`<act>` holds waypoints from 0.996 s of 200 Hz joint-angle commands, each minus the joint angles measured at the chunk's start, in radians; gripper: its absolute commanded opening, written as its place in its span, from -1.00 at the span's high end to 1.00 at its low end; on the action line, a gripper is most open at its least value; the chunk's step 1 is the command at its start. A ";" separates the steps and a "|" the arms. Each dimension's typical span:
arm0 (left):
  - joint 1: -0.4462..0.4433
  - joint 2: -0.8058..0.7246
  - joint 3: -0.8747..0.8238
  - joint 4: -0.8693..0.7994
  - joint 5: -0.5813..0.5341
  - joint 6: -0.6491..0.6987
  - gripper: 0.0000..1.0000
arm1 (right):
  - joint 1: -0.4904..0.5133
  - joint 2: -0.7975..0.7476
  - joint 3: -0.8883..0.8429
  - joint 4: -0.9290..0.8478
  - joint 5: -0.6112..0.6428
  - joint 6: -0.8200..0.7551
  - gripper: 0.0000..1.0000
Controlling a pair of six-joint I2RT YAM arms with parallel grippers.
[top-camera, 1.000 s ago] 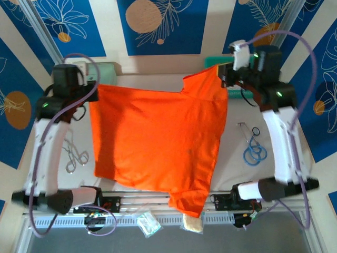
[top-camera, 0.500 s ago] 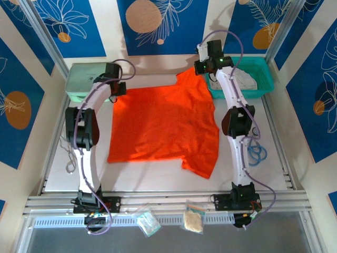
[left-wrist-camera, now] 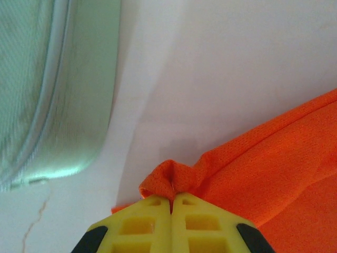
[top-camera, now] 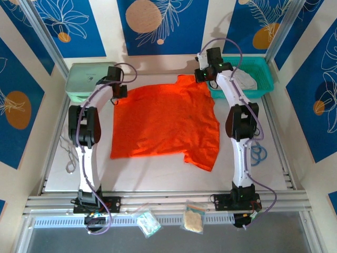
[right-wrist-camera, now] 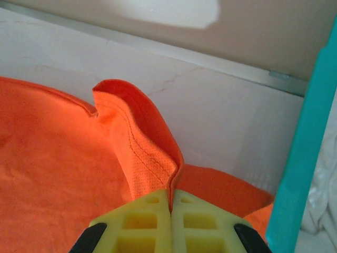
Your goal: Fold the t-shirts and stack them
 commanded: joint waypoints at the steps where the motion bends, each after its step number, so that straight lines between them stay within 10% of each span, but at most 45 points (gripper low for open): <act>1: 0.013 -0.093 -0.064 0.042 -0.011 0.030 1.00 | 0.007 -0.140 -0.133 0.109 -0.036 0.031 1.00; 118: 0.013 -0.178 -0.287 0.110 -0.021 0.014 1.00 | 0.013 -0.504 -0.862 0.377 -0.029 0.156 1.00; 199: 0.013 -0.206 -0.390 0.146 -0.119 0.003 1.00 | -0.008 -0.481 -0.992 0.365 0.052 0.225 1.00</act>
